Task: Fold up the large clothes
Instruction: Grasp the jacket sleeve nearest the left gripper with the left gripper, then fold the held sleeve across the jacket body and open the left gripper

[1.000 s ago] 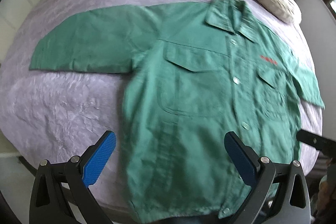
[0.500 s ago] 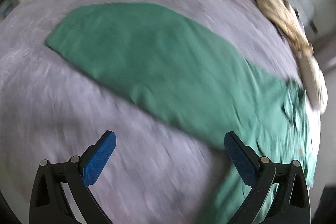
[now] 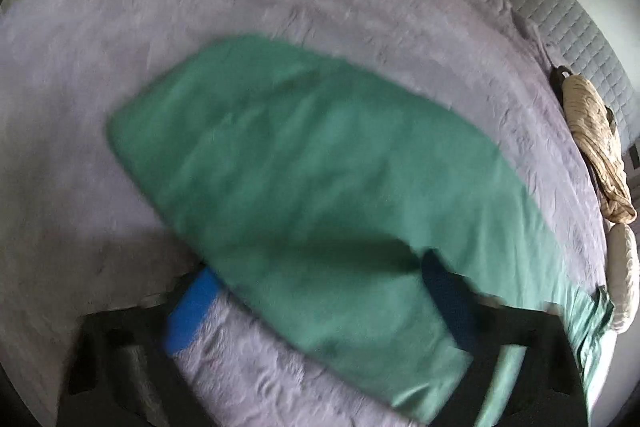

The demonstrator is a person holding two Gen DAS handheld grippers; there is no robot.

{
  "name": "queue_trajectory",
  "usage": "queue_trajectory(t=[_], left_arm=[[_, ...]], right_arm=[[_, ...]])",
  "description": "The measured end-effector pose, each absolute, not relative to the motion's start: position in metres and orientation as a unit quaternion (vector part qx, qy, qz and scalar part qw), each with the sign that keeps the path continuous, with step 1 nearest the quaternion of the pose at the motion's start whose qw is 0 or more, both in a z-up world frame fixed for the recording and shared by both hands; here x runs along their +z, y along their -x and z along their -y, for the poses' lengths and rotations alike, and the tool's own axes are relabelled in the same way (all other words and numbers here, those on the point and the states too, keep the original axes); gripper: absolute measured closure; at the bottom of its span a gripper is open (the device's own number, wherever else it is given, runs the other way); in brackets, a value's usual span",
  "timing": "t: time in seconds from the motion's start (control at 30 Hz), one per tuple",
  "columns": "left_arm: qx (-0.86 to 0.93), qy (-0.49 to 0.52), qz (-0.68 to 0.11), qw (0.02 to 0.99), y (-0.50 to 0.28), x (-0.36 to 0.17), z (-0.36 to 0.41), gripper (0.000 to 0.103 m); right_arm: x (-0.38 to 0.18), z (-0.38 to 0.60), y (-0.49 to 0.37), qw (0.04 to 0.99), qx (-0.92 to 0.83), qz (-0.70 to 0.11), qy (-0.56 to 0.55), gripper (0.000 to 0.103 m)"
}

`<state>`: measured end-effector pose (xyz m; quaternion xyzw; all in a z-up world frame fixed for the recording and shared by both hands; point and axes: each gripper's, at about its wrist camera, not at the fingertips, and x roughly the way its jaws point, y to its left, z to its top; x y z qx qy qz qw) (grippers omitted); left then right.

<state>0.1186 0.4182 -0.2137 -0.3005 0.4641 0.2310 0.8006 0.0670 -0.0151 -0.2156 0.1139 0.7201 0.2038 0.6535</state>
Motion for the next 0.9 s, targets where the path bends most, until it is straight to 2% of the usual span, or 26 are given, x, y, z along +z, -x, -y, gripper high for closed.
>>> queue_trajectory(t=[0.03, 0.07, 0.1, 0.33, 0.6, 0.73, 0.9], left_arm=[[0.223, 0.296, -0.462, 0.806, -0.121, -0.212, -0.416, 0.060], [0.209, 0.300, -0.459, 0.810, -0.122, -0.210, -0.419, 0.090], [0.190, 0.312, -0.452, 0.814, -0.122, -0.206, -0.426, 0.098], [0.097, 0.286, -0.397, 0.867, -0.127, -0.142, -0.380, 0.098], [-0.103, 0.182, -0.375, 0.903, -0.174, -0.062, -0.209, 0.098], [-0.168, 0.123, -0.396, 0.895, -0.189, -0.063, -0.094, 0.098], [-0.196, 0.026, -0.446, 0.873, -0.188, -0.112, 0.024, 0.098]], right_arm=[[-0.216, 0.014, -0.069, 0.655, 0.205, -0.718, -0.115, 0.000], [-0.217, 0.012, -0.069, 0.656, 0.206, -0.717, -0.116, 0.000], [-0.216, 0.013, -0.071, 0.657, 0.207, -0.715, -0.118, 0.000], [-0.211, 0.030, -0.076, 0.680, 0.201, -0.691, -0.144, 0.000], [-0.192, 0.091, -0.082, 0.721, 0.145, -0.650, -0.190, 0.000], [-0.182, 0.143, -0.083, 0.744, 0.107, -0.625, -0.209, 0.000], [-0.186, 0.211, -0.081, 0.753, 0.048, -0.609, -0.246, 0.000]])
